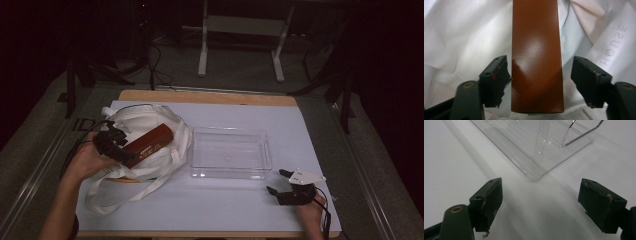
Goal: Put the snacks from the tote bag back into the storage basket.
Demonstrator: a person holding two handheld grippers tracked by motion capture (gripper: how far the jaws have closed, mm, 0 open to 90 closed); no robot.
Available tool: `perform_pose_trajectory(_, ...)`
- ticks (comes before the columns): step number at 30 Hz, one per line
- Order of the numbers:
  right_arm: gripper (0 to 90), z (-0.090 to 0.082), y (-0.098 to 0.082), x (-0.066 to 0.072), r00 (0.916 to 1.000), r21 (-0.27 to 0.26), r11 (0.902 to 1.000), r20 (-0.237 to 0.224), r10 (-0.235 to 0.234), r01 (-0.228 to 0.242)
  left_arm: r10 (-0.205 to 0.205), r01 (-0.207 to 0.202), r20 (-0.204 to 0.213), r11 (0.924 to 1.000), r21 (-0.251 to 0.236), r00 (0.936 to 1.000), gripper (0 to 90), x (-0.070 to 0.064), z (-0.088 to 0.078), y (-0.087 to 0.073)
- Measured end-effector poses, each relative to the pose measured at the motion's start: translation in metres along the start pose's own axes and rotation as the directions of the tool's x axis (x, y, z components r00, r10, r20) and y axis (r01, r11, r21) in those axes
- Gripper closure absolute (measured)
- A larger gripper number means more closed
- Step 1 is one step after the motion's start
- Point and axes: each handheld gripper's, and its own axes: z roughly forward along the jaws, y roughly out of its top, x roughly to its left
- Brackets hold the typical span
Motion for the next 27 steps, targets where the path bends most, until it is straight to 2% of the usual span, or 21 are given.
perform_pose_trajectory(5, 19.8, 0.000, 0.000, 0.000, 1.0000, 0.004, 1.0000, 0.001, -0.004, 0.004, -0.005, 0.005, -0.002, 0.9995, 0.031, 1.0000, 26.0, 0.000, 0.004, 0.001)
perform_pose_trajectory(11, 19.8, 0.000, 0.000, 0.000, 1.0000, 0.005, 1.0000, 0.001, -0.005, 0.005, -0.007, 0.005, 0.036, 0.9970, 0.078, 0.9993, 29.2, 0.003, 0.009, 0.002)
perform_pose_trajectory(21, 19.9, 0.000, 0.000, 0.000, 1.0000, 0.005, 1.0000, 0.001, -0.006, 0.006, -0.030, 0.019, 0.078, 0.9901, 0.139, 0.9965, 38.5, 0.011, 0.014, 0.006)
perform_pose_trajectory(27, 19.9, 0.001, 0.000, 0.000, 1.0000, 0.006, 0.9999, 0.000, -0.008, 0.008, -0.040, 0.019, 0.107, 0.9818, 0.189, 0.9934, 38.6, 0.014, 0.019, 0.006)
